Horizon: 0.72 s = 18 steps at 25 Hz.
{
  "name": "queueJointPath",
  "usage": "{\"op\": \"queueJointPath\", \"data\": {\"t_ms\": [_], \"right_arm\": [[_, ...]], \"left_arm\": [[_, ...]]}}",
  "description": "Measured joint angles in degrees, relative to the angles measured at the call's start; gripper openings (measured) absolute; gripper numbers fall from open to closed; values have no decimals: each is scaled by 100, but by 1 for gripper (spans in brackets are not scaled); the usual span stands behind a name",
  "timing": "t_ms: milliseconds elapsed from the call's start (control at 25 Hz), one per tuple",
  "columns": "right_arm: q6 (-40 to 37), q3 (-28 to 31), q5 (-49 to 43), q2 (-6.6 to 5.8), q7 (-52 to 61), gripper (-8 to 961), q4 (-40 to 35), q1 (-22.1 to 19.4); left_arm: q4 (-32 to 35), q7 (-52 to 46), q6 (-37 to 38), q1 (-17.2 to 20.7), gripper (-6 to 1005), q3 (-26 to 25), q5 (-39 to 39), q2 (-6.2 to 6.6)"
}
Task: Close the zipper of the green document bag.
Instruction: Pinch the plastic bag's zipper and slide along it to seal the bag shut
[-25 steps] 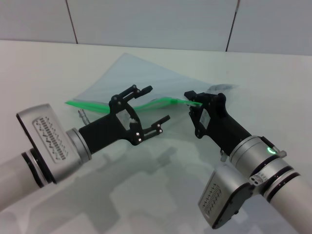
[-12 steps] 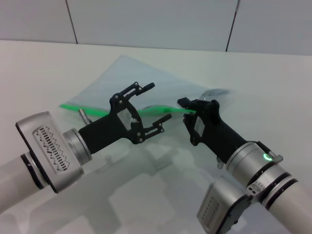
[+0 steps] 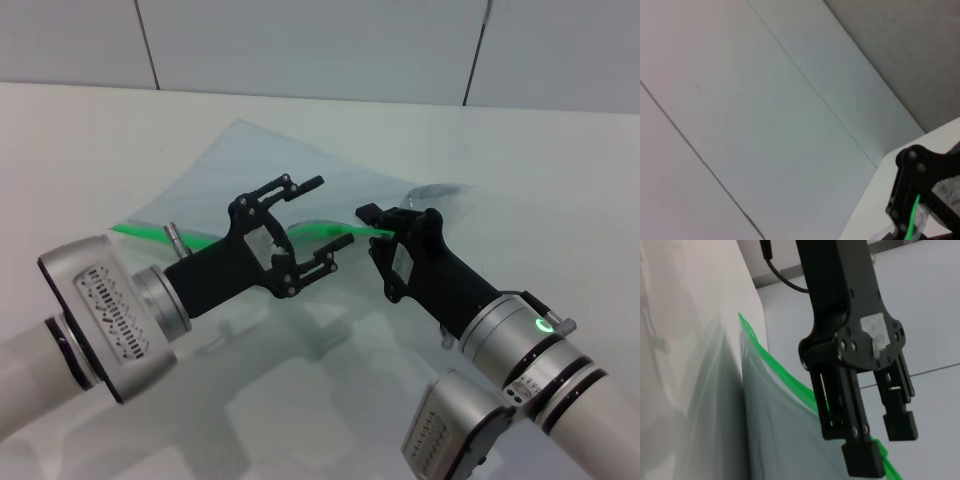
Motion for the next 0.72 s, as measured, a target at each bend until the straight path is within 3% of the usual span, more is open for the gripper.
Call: {"op": "queueJointPath", "data": {"t_ms": [240,360,600,720], "right_arm": [[-1,0,-7,0,-1,48,-7,0],[-1,0,-10,0,-7,48,-7,0],[8,1,-146,0,-10,48,2,-1],[79,0,-204,5,-7,48,0,1]], "left_arm": [[-12,239,0,1,692,8,40,-2],[-14,272,0,1,498,13,45,-2],[-14,285,0,1,289,21,65,-2],[-14,385,-7,2,292,22,106,-2]]}}
